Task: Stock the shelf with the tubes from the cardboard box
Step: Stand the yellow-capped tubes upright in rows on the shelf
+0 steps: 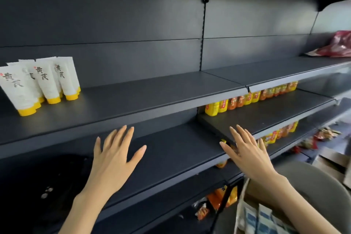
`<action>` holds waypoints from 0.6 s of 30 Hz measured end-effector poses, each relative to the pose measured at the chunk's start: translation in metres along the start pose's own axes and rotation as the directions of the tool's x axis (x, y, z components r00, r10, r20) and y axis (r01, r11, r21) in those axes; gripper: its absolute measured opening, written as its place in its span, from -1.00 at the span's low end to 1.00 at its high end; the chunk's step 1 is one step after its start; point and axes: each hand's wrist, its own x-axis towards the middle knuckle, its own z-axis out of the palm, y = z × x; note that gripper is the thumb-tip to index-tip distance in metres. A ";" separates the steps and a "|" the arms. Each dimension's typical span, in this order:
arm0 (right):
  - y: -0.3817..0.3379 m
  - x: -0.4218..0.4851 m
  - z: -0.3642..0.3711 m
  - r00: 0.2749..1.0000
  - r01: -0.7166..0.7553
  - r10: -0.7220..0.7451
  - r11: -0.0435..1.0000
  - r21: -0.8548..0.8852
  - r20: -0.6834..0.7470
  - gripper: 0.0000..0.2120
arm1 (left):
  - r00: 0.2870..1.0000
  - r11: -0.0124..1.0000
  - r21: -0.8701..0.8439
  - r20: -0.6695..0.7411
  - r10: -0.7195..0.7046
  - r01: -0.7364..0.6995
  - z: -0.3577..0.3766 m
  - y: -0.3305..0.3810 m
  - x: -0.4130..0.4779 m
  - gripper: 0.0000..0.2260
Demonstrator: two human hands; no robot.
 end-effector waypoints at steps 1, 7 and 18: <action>0.013 -0.006 0.002 0.999 -0.032 0.032 1.000 0.000 -0.003 -0.22 | 0.999 0.999 -0.004 0.019 0.032 -0.032 0.006 0.012 0.001 -0.09; 0.071 -0.037 0.023 0.983 -0.184 0.184 0.983 -0.008 0.007 -0.32 | 0.967 0.982 -0.031 0.173 0.188 -0.185 0.056 0.061 -0.001 -0.12; 0.142 -0.095 0.074 0.842 -0.528 0.528 0.849 -0.035 0.110 -0.33 | 0.844 0.910 -0.176 0.341 0.413 -0.375 0.146 0.124 0.038 -0.16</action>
